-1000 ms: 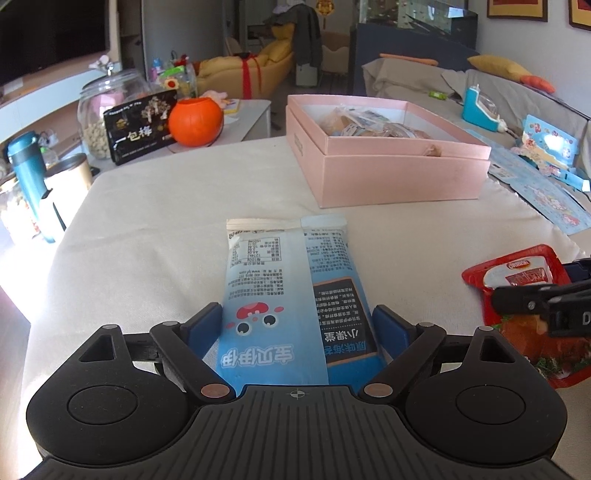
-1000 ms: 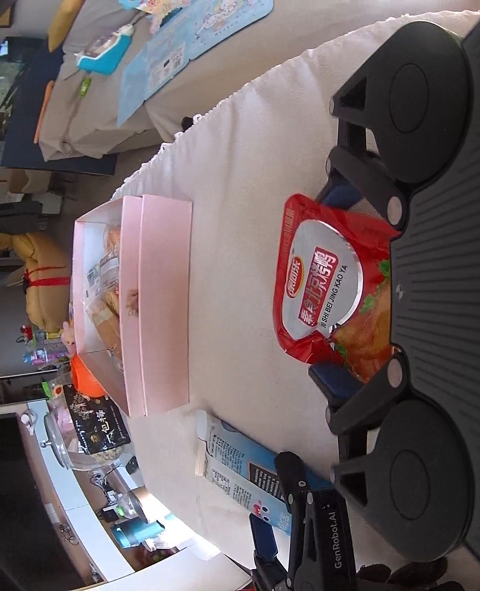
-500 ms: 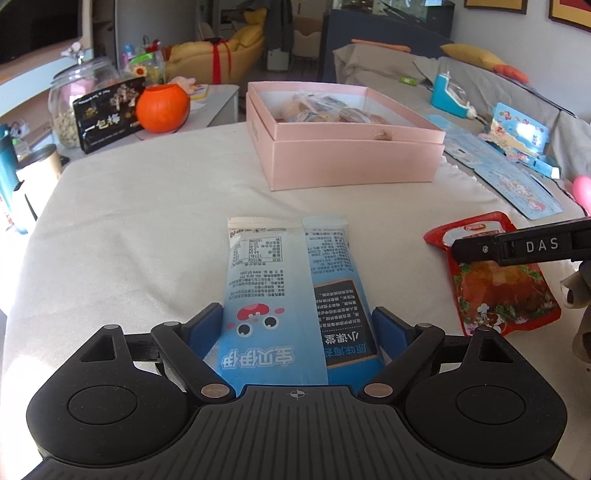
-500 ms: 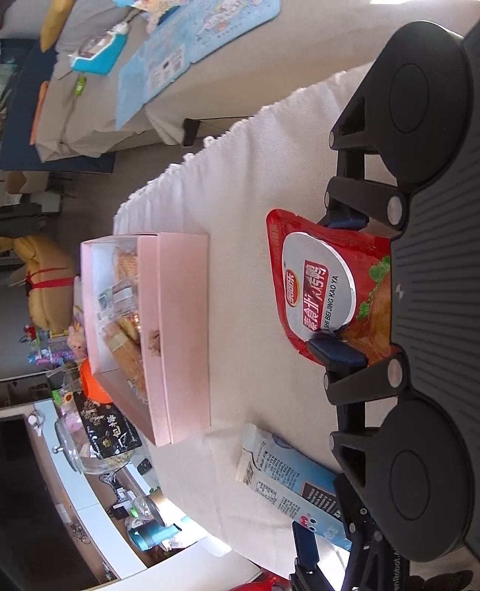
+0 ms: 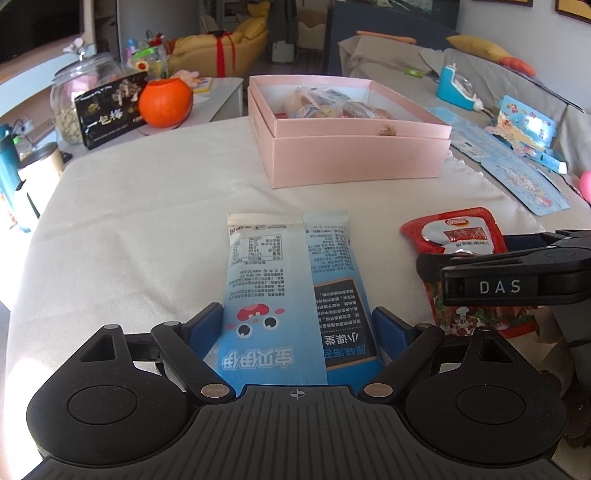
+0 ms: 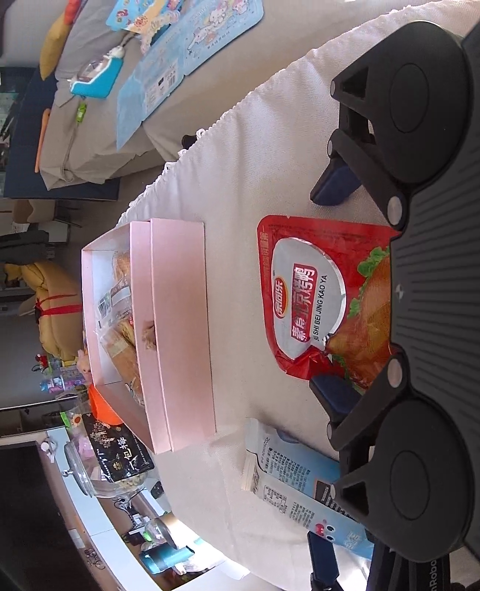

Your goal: Organize snacks

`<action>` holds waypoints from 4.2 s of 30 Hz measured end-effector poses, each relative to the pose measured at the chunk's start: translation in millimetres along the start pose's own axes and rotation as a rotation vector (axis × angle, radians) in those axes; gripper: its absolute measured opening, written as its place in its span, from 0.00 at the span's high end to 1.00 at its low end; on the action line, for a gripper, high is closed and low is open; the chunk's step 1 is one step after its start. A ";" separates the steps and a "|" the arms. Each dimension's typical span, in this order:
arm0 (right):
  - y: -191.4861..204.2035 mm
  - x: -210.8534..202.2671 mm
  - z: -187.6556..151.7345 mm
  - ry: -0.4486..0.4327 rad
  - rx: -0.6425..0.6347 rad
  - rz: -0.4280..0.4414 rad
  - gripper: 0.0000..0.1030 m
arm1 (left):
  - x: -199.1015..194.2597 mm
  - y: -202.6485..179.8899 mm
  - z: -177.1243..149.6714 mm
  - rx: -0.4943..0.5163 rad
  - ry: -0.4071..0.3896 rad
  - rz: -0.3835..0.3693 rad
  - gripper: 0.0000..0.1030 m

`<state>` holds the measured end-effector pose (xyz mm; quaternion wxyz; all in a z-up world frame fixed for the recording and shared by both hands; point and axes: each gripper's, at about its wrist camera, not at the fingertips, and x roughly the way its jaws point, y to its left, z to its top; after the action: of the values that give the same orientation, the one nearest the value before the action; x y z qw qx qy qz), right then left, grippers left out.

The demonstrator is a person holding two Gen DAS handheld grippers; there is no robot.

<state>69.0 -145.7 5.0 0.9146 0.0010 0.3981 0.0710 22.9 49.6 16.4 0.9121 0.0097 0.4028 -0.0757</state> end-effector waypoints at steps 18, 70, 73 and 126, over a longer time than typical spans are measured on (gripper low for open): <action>-31.9 -14.4 22.5 -0.021 -0.164 0.090 0.47 | 1.7 -4.7 0.5 0.008 0.002 0.006 0.11; -2.8 35.2 38.1 0.059 -0.033 -0.001 0.00 | 10.2 -3.2 11.6 0.038 0.033 0.012 0.11; -7.0 27.1 30.4 0.055 -0.076 0.031 0.02 | 16.4 -3.9 17.2 0.046 0.040 0.021 0.11; 81.3 38.0 38.4 0.067 -0.018 0.024 0.03 | -23.2 78.9 -2.5 -0.188 -0.075 0.105 0.17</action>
<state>112.1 -58.2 8.4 0.8998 -0.0048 0.4278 0.0858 17.2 130.8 28.4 0.9261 -0.0578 0.3727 0.0099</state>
